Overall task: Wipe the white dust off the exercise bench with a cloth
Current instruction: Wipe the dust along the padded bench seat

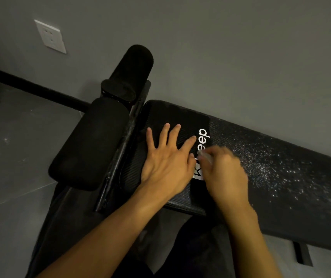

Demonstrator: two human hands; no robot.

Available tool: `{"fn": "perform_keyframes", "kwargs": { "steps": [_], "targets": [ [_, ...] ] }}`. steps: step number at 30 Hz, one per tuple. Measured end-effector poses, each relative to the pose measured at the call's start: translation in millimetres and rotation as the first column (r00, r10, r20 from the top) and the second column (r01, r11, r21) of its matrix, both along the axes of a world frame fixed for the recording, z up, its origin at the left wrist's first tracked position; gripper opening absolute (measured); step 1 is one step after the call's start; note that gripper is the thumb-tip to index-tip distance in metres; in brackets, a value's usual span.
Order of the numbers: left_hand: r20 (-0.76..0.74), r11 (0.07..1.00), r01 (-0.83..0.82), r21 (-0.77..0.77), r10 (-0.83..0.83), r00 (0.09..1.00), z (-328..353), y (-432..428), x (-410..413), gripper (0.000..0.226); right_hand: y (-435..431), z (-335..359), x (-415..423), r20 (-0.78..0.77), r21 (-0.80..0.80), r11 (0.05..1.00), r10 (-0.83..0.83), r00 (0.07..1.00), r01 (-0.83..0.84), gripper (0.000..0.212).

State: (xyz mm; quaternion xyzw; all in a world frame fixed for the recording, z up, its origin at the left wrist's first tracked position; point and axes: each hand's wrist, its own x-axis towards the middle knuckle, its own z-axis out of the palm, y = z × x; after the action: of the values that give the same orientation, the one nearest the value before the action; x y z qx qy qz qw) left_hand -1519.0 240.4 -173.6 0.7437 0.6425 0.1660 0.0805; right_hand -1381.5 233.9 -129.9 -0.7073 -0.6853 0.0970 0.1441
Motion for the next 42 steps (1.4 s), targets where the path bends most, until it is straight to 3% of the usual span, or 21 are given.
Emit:
{"fn": "perform_keyframes", "kwargs": {
  "steps": [3, 11, 16, 20, 24, 28, 33, 39, 42],
  "targets": [
    [0.0, 1.0, -0.009, 0.007, 0.009, 1.0, 0, 0, 1, 0.062, -44, -1, 9, -0.027, -0.033, 0.999, -0.001, 1.0, 0.0, 0.02],
    [-0.054, 1.0, 0.024, -0.011, -0.025, 0.998, 4, -4, 3, 0.047, -48, -10, 19, -0.052, 0.049, 0.998, -0.04, 0.998, 0.042, 0.02],
    [-0.166, 0.996, 0.051, -0.077, -0.063, 0.984, 13, -7, 15, 0.056, -89, -9, 36, -0.061, 0.012, 1.0, -0.018, 0.998, 0.019, 0.017],
    [-0.046, 0.995, 0.077, -0.07, -0.081, 0.996, 9, -22, 31, 0.051, -70, -14, 39, -0.052, 0.063, 0.994, -0.09, 0.995, 0.093, 0.018],
    [0.001, 0.997, 0.071, -0.014, -0.071, 0.997, -3, -27, 29, 0.056, -84, -13, 46, -0.077, 0.03, 0.999, -0.017, 0.997, 0.02, 0.016],
    [0.004, 0.997, 0.078, 0.017, -0.078, 0.997, -5, -25, 32, 0.057, -97, -9, 59, -0.097, -0.007, 1.0, 0.025, 0.995, -0.026, 0.016],
    [0.003, 0.997, 0.063, 0.042, -0.063, 0.998, -8, -25, 31, 0.056, -55, -16, 43, -0.025, 0.093, 0.994, -0.047, 0.999, 0.049, 0.023],
    [0.0, 0.997, 0.054, 0.055, -0.054, 0.999, -9, -25, 35, 0.055, -86, -10, 47, -0.061, 0.029, 0.999, 0.017, 0.998, -0.015, 0.018],
    [-0.023, 0.997, 0.055, 0.054, -0.054, 0.998, -9, -25, 35, 0.056, -56, -10, 47, -0.037, 0.042, 0.999, -0.003, 0.999, 0.005, 0.02]
  ]
}}
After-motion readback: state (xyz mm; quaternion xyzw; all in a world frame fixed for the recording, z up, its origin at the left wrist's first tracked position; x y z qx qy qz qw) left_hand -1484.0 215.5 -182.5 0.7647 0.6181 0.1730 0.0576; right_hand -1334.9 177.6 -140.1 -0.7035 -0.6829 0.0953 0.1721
